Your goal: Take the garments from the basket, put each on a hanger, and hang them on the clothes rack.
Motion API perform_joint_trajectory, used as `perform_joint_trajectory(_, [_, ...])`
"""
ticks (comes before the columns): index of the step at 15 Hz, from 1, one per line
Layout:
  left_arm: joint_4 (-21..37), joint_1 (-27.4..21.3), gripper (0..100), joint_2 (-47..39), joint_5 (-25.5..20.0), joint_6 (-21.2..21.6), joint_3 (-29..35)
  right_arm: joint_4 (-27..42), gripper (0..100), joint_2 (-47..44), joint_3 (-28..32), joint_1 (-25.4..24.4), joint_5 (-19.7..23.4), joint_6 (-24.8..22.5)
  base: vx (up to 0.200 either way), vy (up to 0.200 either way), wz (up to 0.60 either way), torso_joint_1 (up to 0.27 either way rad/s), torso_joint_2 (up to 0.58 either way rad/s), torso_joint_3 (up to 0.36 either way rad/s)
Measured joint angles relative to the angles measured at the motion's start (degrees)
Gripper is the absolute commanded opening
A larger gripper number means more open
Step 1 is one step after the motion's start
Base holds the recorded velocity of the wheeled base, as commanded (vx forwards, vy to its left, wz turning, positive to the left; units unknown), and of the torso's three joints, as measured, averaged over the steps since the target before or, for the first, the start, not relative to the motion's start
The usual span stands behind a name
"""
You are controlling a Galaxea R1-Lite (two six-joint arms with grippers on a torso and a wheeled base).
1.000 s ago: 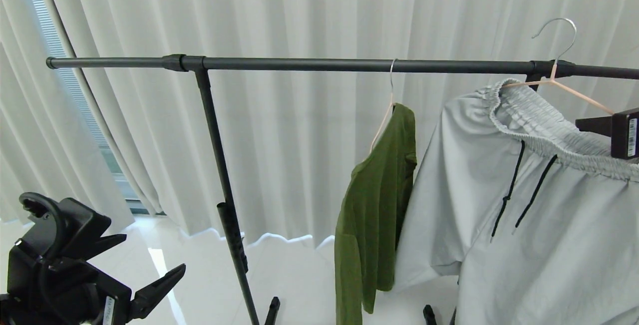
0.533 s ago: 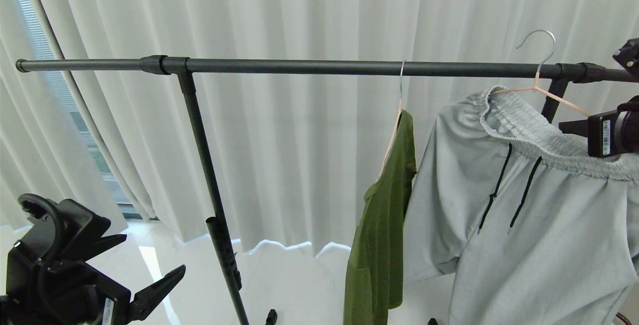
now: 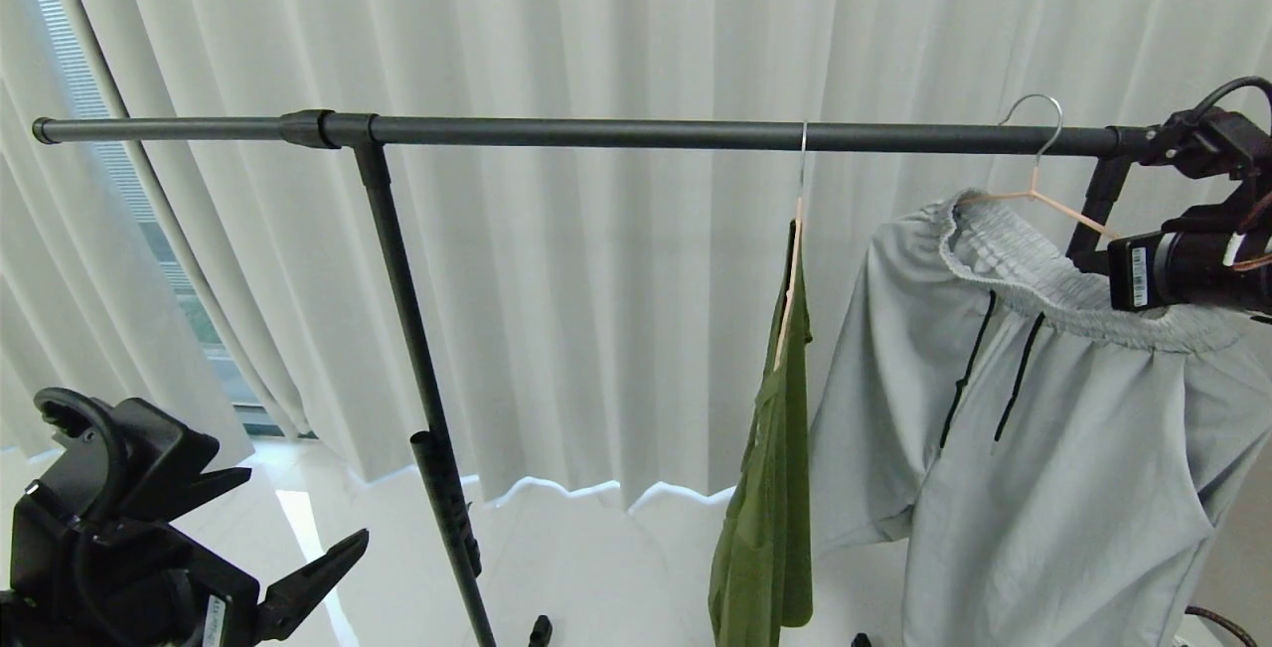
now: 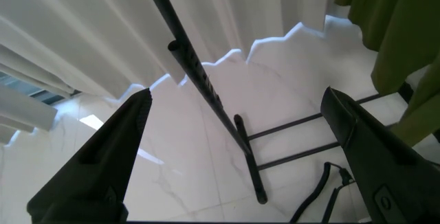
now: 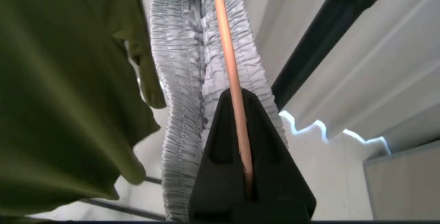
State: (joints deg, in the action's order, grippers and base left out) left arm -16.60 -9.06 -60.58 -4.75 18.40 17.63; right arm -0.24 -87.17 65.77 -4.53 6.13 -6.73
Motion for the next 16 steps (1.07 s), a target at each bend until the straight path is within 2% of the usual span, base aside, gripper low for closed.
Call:
perform_joint_trajectory(8, [0.0, 0.0, 100, 0.5, 0.0, 0.0, -0.3, -0.7, 0, -2.0, 0.0, 0.2, -0.6, 0.0, 0.000, 0.000, 0.00, 0.000, 0.00, 0.000])
perform_joint_trajectory(9, [0.0, 0.0, 100, 0.5, 0.0, 0.0, -0.3, -0.8, 100, -1.8, -0.1, 0.2, -0.5, 0.0, 0.000, 0.000, 0.00, 0.000, 0.00, 0.000])
perform_joint_trajectory(14, [0.0, 0.1, 100, 1.2, 0.0, 0.0, 0.0, -5.4, 100, 1.4, -3.8, 0.1, -0.6, 0.4, 0.000, 0.000, 0.00, 0.000, 0.00, 0.000])
perform_joint_trajectory(16, [0.0, 0.9, 100, 1.6, 0.2, 0.0, 0.4, -6.2, 100, 4.2, -5.6, 0.1, -0.4, 2.3, 0.000, 0.000, 0.00, 0.000, 0.00, 0.000])
